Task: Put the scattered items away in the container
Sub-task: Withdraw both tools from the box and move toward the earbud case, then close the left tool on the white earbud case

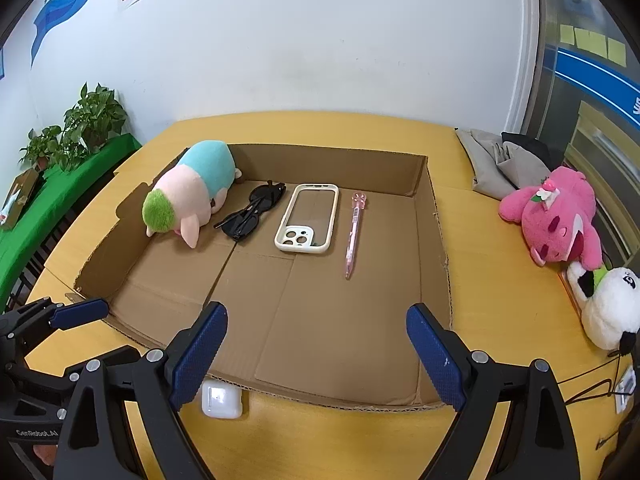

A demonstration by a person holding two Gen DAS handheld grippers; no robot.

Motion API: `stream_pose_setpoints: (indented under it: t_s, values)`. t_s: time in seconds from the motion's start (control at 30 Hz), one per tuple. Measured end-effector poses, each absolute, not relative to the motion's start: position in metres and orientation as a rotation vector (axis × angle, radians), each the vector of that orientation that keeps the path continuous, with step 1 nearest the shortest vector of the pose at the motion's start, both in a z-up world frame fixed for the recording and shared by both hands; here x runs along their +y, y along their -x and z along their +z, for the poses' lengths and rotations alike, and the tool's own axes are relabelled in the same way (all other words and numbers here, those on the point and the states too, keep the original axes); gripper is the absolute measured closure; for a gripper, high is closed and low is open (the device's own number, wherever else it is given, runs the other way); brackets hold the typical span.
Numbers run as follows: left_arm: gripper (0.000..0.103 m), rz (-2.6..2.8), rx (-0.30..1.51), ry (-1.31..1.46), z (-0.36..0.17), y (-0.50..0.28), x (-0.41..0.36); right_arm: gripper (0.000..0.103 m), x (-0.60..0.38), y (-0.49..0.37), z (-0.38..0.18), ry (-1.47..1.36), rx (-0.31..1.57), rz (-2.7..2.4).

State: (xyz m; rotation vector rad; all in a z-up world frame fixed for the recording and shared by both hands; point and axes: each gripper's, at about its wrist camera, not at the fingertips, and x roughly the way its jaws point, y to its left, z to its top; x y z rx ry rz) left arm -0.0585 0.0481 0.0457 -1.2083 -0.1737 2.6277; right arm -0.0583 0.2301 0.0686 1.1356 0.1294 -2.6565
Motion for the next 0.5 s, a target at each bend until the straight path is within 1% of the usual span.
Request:
stream_pose_setpoints:
  t_s: [0.37,0.5]
  values:
    - [0.030,2.565,-0.182,1.264,0.028,0.059,0.052,0.009,0.233,0.041,0.057,-1.125,0.103,-2.630]
    - [0.030,2.477,-0.213,1.317,0.013,0.057,0.051,0.009,0.232,0.016,0.037,-1.134,0.084,-2.566]
